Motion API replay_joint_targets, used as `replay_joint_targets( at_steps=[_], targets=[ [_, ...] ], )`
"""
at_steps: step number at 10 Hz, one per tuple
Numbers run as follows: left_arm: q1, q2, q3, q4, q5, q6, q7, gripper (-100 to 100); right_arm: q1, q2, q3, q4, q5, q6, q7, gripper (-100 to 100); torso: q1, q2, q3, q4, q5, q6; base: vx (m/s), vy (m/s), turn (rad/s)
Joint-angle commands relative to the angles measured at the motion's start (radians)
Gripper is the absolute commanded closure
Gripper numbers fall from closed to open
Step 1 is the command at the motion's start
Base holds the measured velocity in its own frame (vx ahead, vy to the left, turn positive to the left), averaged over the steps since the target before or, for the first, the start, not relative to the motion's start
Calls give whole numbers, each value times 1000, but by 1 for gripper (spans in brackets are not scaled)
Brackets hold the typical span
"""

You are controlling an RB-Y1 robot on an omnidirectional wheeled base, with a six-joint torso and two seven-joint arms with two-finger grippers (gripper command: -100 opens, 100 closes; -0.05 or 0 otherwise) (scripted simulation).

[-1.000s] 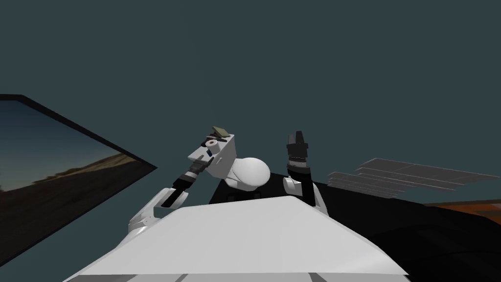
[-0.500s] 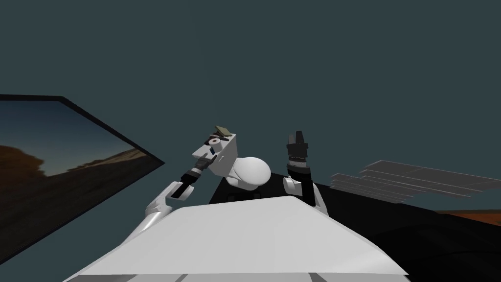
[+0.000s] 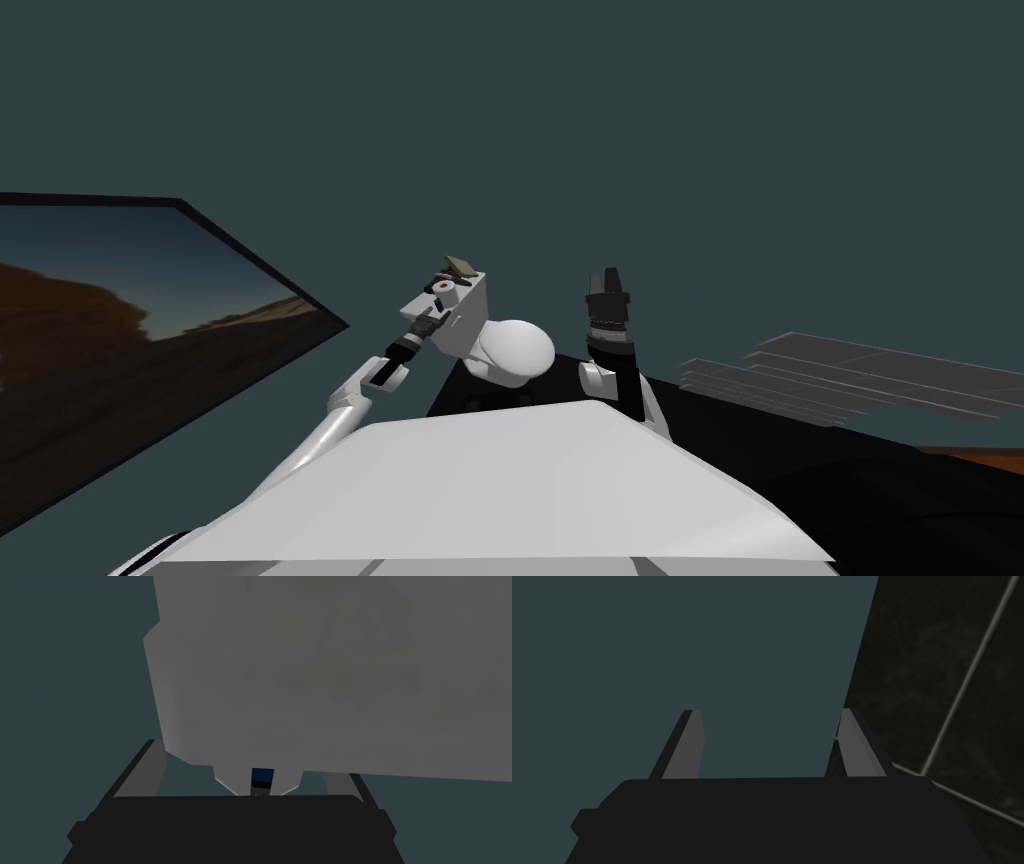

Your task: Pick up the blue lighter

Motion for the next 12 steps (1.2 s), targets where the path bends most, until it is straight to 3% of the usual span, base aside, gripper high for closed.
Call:
replay_joint_targets(
  at_steps=[1,2,4,6,7,9,10,11,12],
  targets=[
    [-26,0,0,50,1,-5,-2,-100,0,0,0,0,0,0,0,0,0,0,0,0,0,0,-12,-2,-25],
    [-69,-6,-41,81,15,-22,-17,-100,0,0,0,0,0,0,0,0,0,-1,-1,0,0,0,-45,6,190],
    [-129,-6,-41,138,15,-22,-17,-100,0,0,0,0,0,0,0,0,0,1,0,0,0,0,-45,-2,50],
    [-136,-6,-41,169,15,-22,-17,-100,0,0,0,0,0,0,0,0,1,-3,-2,0,0,1,-6,-1,-3],
    [-179,-11,-81,201,30,-39,-33,-100,0,0,0,0,0,0,0,0,1,-5,-3,-1,0,1,-38,8,191],
    [-240,-11,-81,266,30,-39,-33,-100,0,0,0,0,0,0,0,0,1,-4,-2,-1,1,1,-47,-5,48],
    [-246,-11,-81,284,30,-39,-33,-100,0,0,0,0,0,0,0,0,1,-4,-3,-1,1,1,-7,2,-14],
    [-282,-17,-121,314,44,-56,-48,-100,0,0,0,0,0,0,0,0,1,-6,-4,-1,1,1,-45,15,233],
    [-316,-17,-121,347,44,-56,-48,-100,0,0,0,0,0,0,0,0,2,-6,-4,-2,1,1,-55,4,93]
  ],
)
